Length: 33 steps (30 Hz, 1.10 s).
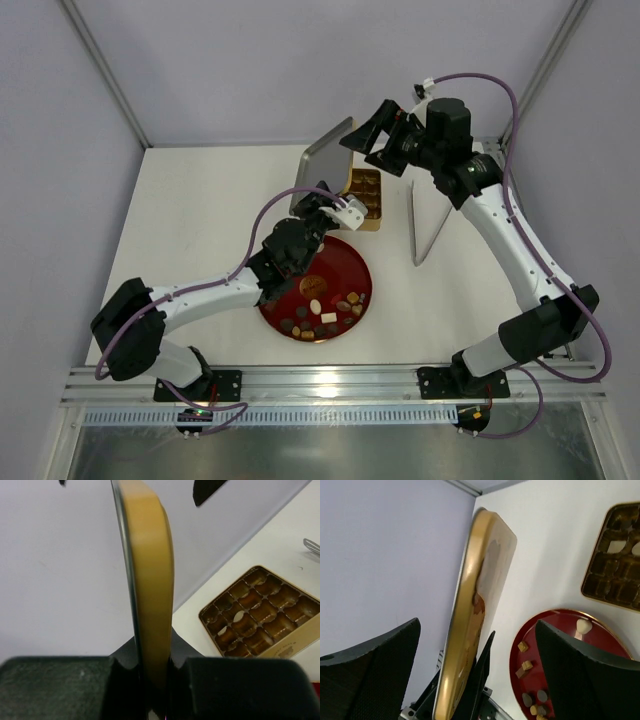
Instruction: Pack the chocolate
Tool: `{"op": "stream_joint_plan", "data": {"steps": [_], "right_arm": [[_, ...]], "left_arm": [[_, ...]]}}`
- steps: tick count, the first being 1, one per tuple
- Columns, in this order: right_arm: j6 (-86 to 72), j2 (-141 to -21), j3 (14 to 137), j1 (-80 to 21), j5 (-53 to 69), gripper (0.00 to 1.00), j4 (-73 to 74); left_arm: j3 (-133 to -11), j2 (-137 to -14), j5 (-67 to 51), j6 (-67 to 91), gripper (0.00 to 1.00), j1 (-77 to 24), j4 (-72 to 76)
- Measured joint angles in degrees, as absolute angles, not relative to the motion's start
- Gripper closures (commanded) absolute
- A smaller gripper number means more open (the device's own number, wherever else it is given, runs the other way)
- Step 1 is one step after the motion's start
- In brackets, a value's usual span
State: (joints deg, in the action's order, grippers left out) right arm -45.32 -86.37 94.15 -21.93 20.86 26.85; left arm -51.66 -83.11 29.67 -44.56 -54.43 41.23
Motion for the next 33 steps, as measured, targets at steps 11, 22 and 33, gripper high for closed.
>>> {"op": "stream_joint_plan", "data": {"steps": [11,22,33], "right_arm": [[-43.4,-79.0,93.1,-18.1,17.8,0.0,23.2],[-39.3,-76.2,86.3,-12.5,14.4,0.0,21.5],[-35.9,-82.0,81.5,-9.6,15.8,0.01,18.1]], "left_arm": [[-62.1,-82.3,20.5,-26.5,1.0,-49.0,20.6],[-78.5,-84.4,-7.9,6.6,1.0,-30.8,4.5],[-90.7,-109.6,-45.0,51.3,0.99,-17.4,17.4]]}}
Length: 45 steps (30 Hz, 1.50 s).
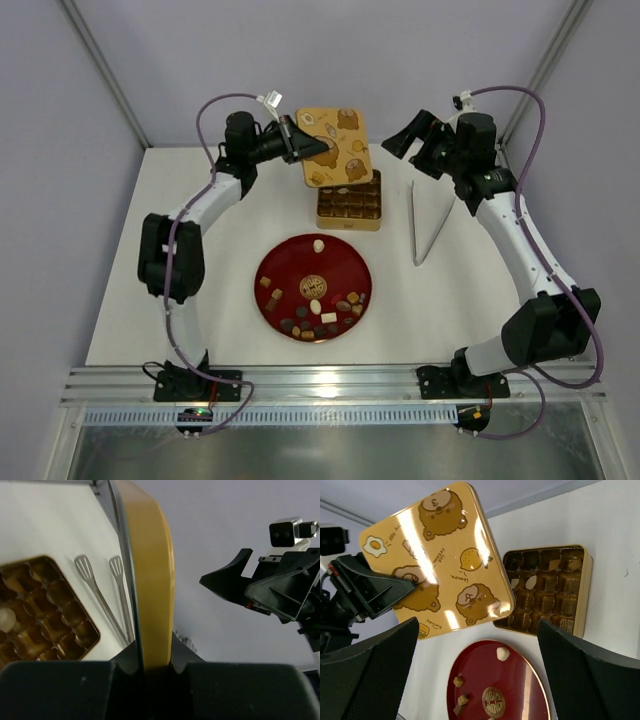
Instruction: Pack the chocolate
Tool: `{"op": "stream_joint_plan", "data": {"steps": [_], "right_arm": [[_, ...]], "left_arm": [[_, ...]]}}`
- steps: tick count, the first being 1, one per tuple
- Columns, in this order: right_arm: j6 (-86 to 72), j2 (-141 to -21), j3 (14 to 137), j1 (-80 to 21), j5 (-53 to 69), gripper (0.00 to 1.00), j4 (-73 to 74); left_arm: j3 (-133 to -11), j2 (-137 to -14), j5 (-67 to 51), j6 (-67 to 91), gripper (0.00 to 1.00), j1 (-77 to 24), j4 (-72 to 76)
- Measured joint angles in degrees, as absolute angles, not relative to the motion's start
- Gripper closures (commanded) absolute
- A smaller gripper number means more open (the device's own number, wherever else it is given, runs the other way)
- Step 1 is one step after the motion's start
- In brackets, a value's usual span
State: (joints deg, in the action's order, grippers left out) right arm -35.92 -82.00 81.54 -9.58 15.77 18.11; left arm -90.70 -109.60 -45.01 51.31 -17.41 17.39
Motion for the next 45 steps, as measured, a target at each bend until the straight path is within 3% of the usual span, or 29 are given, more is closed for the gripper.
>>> {"op": "stream_joint_plan", "data": {"steps": [9,18,29,45], "right_arm": [[-35.9,-91.0,80.6,-8.4,17.9,0.01,15.6],[-35.9,-98.5,80.2,-8.4,18.8,0.02,13.0],[-36.1,-102.4,79.4,-8.4,18.8,0.04,10.0],[-36.1,-106.1,79.3,-8.4,18.8,0.04,8.4]], "left_arm": [[-97.6,-130.1,-58.5,81.0,0.96,-16.3,35.8],[-107.4,-139.2,-64.6,94.0,0.89,-15.7,46.6],[-108.7,-146.7,-66.1,95.5,0.9,-15.6,47.2],[-112.3,-147.7,-66.0,80.7,0.85,-15.6,30.1]]}}
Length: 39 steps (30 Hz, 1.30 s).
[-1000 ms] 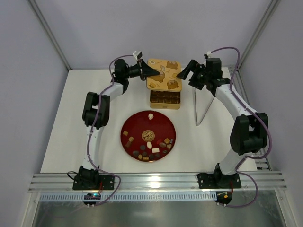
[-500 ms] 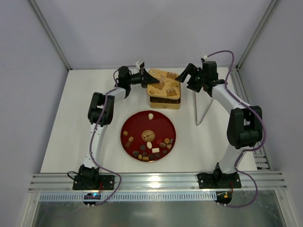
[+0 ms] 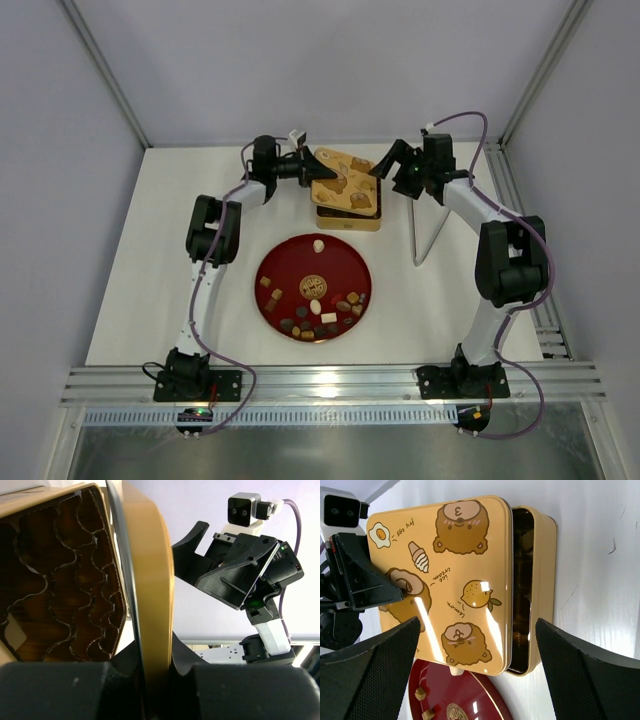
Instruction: Pack the chocolate
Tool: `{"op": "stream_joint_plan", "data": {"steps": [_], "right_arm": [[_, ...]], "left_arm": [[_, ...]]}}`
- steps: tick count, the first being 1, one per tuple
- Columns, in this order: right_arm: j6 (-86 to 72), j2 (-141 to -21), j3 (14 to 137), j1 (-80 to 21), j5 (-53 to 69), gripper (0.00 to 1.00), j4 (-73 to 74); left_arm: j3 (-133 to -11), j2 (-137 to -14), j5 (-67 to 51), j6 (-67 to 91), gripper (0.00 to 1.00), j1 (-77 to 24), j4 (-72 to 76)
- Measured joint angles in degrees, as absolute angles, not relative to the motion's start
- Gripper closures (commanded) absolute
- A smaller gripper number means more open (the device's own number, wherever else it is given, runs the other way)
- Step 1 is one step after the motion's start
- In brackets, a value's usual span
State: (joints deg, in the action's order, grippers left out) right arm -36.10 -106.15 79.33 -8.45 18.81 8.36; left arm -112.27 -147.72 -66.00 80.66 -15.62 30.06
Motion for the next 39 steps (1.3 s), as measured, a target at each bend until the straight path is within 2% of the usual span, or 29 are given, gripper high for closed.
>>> {"op": "stream_joint_plan", "data": {"steps": [9,17,30,39], "right_arm": [[-36.1,-106.8,79.0,-8.4,18.8,0.04,8.1],[-36.1,-106.9,78.1,-8.4,18.8,0.04,7.4],[-36.1,-107.0,78.0,-8.4,18.9,0.05,7.3],[-36.1,-107.1,77.8,-8.4,18.8,0.05,7.3]], "left_arm": [[-112.3,-148.8,-65.9,79.0,0.77,-15.6,28.0],[-112.3,-148.8,-65.2,73.5,0.6,-15.6,21.2],[-114.9,-148.8,-64.6,65.2,0.57,-14.9,9.6],[-115.0,-147.3,-64.3,61.2,0.47,-14.7,4.7]]}}
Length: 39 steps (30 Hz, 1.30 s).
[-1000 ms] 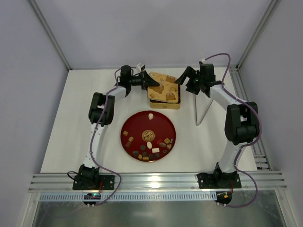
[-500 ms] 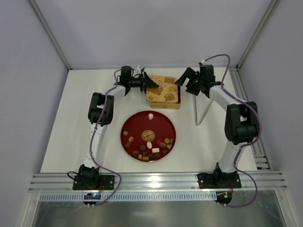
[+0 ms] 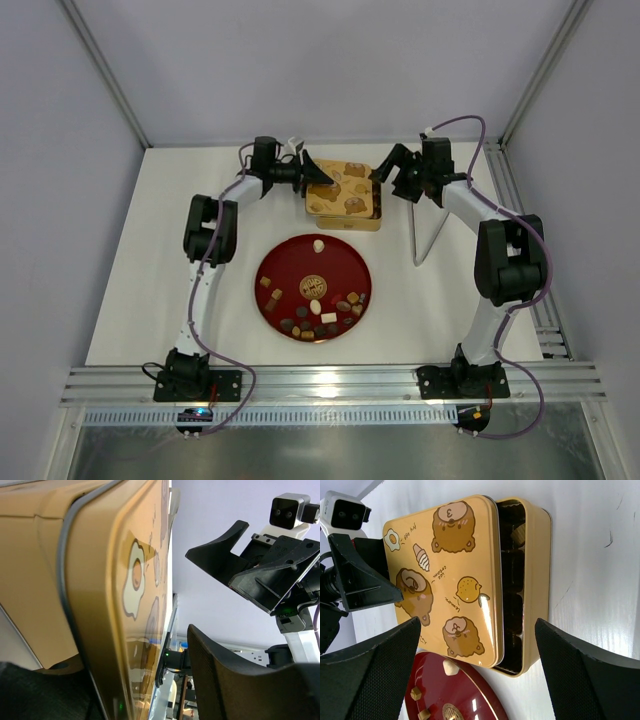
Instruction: Pack the chocolate
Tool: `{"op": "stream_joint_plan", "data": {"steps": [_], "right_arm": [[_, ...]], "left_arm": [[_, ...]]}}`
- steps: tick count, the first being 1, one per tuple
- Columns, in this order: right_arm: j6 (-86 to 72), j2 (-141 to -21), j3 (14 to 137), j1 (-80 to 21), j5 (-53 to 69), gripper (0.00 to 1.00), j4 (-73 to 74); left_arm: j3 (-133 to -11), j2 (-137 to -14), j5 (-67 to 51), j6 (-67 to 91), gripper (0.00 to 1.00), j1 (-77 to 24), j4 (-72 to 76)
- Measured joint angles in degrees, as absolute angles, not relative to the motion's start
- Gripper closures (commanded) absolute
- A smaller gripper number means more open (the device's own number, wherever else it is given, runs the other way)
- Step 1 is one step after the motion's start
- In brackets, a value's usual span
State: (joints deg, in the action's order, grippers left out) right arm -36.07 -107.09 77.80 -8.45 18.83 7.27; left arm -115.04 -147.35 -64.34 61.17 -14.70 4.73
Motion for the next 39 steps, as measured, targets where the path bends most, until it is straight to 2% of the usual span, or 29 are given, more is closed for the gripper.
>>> {"op": "stream_joint_plan", "data": {"steps": [6,27,39], "right_arm": [[-36.1,-107.1,77.5,-8.4,18.8,0.06,7.2],[-36.1,-107.1,75.9,-8.4,18.9,0.08,7.2],[-36.1,-107.3,75.9,-8.5,19.5,0.1,6.6]], "left_arm": [[-115.0,-146.2,-63.5,58.4,0.44,-14.4,0.3],[-116.6,-143.5,-60.9,48.0,0.45,-13.5,-16.1],[-117.6,-142.7,-59.7,44.0,0.43,-12.4,-22.3]]}}
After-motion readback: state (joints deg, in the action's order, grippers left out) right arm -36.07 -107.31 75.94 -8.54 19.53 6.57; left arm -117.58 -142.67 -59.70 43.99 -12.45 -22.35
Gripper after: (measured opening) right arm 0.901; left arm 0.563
